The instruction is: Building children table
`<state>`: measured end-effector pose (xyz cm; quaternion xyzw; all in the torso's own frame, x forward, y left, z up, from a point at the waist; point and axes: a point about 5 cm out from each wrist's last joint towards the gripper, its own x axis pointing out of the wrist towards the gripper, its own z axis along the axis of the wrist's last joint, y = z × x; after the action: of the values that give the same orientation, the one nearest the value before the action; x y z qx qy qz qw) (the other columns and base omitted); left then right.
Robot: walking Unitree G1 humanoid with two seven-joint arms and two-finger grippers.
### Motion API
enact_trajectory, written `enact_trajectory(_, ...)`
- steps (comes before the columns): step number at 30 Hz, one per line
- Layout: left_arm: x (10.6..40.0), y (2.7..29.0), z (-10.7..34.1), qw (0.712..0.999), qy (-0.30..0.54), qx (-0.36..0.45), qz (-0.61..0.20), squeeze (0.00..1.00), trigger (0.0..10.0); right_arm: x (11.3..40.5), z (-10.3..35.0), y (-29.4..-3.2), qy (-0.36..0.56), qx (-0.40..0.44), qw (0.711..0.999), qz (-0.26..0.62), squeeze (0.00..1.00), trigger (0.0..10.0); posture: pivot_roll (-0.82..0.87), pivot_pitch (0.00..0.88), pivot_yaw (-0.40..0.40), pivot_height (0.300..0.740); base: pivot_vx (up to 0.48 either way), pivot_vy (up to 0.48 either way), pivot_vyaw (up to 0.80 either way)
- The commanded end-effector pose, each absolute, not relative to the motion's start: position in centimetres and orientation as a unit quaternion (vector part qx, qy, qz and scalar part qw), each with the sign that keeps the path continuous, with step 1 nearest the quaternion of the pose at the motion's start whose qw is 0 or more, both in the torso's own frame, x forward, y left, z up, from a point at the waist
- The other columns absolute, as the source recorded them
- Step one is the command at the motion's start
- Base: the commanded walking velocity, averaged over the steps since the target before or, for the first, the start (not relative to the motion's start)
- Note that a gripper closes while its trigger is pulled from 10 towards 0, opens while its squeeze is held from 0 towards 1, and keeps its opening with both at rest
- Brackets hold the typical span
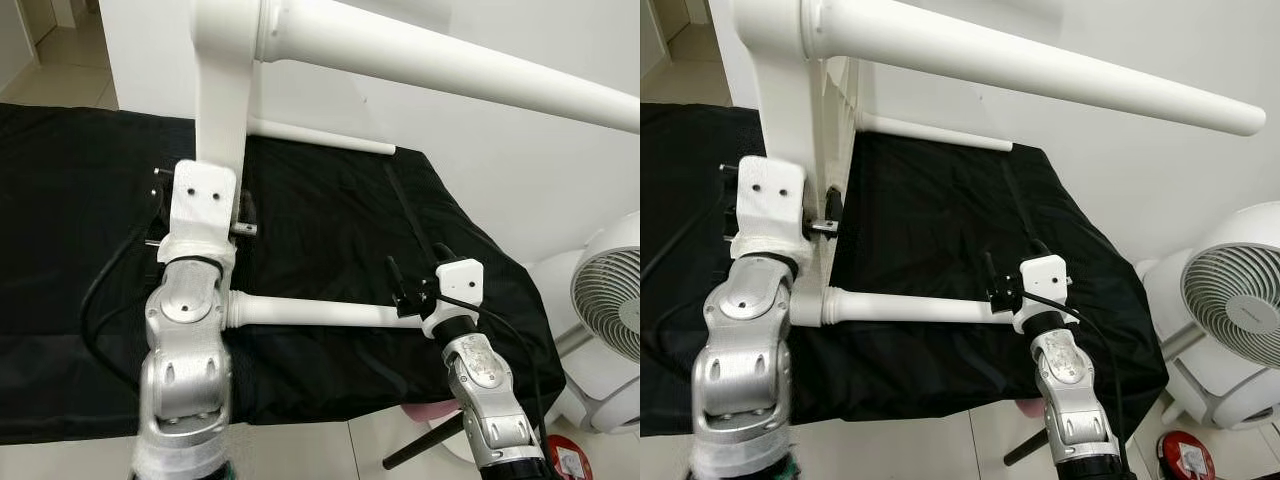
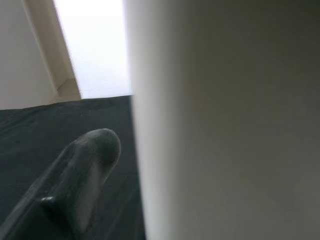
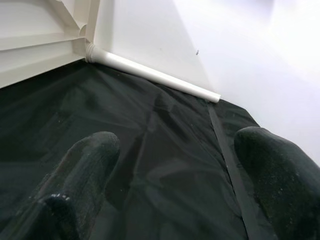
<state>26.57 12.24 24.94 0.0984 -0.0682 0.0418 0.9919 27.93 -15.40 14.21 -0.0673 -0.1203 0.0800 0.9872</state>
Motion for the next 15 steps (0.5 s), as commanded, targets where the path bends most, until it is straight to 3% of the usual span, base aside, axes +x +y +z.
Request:
enact_trajectory(1,26.52,12.5,24.81,0.988,-0.068,0.077,0.118,0.0,10.0,27.81,13.76,-16.11,-0.112,-0.073,0.989,0.065,0.0,10.0,0.03,0.0,-0.192,0.74,0.0,0.0,0.0)
enact_trajectory(9,26.67,12.44,24.76,0.989,-0.065,0.073,0.114,0.0,10.0,27.79,13.76,-16.16,-0.113,-0.072,0.989,0.059,0.0,10.0,0.02,0.0,-0.185,0.74,0.0,0.0,0.0)
enact_trajectory(10,26.68,12.5,24.67,0.989,-0.065,0.074,0.115,0.0,4.9,27.77,13.76,-16.23,-0.113,-0.073,0.989,0.058,0.0,10.0,0.02,0.0,-0.183,0.74,0.0,0.0,0.0)
enact_trajectory(11,26.69,12.56,24.61,0.988,-0.064,0.074,0.116,0.0,4.9,27.76,13.77,-16.27,-0.113,-0.074,0.989,0.056,0.0,10.0,0.02,0.0,-0.183,0.74,0.0,0.0,0.0)
enact_trajectory(12,26.67,12.7,24.56,0.988,-0.063,0.076,0.122,0.0,0.0,27.73,13.77,-16.33,-0.113,-0.074,0.989,0.055,0.0,10.0,0.02,0.0,-0.181,0.74,0.0,0.0,0.0)
enact_trajectory(15,26.74,12.78,24.51,0.987,-0.063,0.085,0.12,0.0,0.0,27.72,13.78,-16.41,-0.113,-0.075,0.989,0.052,0.0,10.0,0.02,0.0,-0.178,0.74,0.0,0.0,0.0)
